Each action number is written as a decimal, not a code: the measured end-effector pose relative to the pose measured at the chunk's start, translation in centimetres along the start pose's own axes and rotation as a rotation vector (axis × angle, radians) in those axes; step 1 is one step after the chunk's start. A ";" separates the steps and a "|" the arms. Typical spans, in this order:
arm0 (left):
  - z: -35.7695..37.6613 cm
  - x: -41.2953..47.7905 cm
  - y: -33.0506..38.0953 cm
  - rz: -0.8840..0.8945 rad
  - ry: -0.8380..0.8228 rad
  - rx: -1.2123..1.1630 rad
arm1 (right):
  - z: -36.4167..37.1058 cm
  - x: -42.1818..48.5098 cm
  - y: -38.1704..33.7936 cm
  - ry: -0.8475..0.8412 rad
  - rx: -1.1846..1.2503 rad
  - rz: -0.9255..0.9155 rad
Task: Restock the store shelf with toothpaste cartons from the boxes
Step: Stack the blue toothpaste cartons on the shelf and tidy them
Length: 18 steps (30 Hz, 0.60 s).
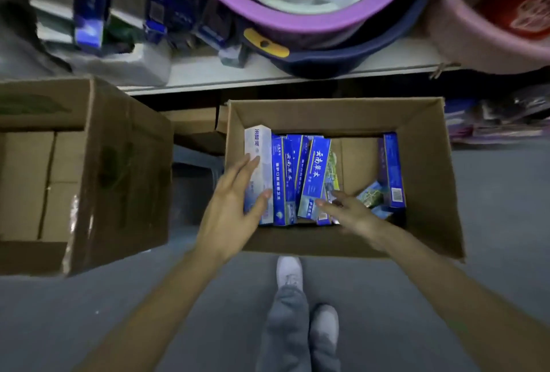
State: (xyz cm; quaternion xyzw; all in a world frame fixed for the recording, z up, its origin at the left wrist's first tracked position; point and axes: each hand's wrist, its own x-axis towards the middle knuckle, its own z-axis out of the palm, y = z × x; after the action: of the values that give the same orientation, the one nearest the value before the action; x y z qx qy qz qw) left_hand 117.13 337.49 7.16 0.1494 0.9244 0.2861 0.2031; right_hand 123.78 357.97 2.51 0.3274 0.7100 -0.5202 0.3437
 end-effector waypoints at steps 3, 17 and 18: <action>4.5 2.5 -0.7 -0.076 -0.039 -0.185 | 0.1 4.0 0.9 0.026 0.245 0.111; 11.1 6.1 -2.9 -0.335 -0.094 -0.301 | 0.7 15.6 4.4 0.114 0.654 0.162; 11.2 6.0 -2.8 -0.366 -0.083 -0.327 | 0.6 15.9 4.3 0.115 0.685 0.165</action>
State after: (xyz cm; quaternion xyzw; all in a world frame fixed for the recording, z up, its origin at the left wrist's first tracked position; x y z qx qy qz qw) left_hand 116.60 342.87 -4.64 -0.0439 0.8682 0.3840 0.3110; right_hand 118.71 360.18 -12.99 0.5087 0.4839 -0.6791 0.2143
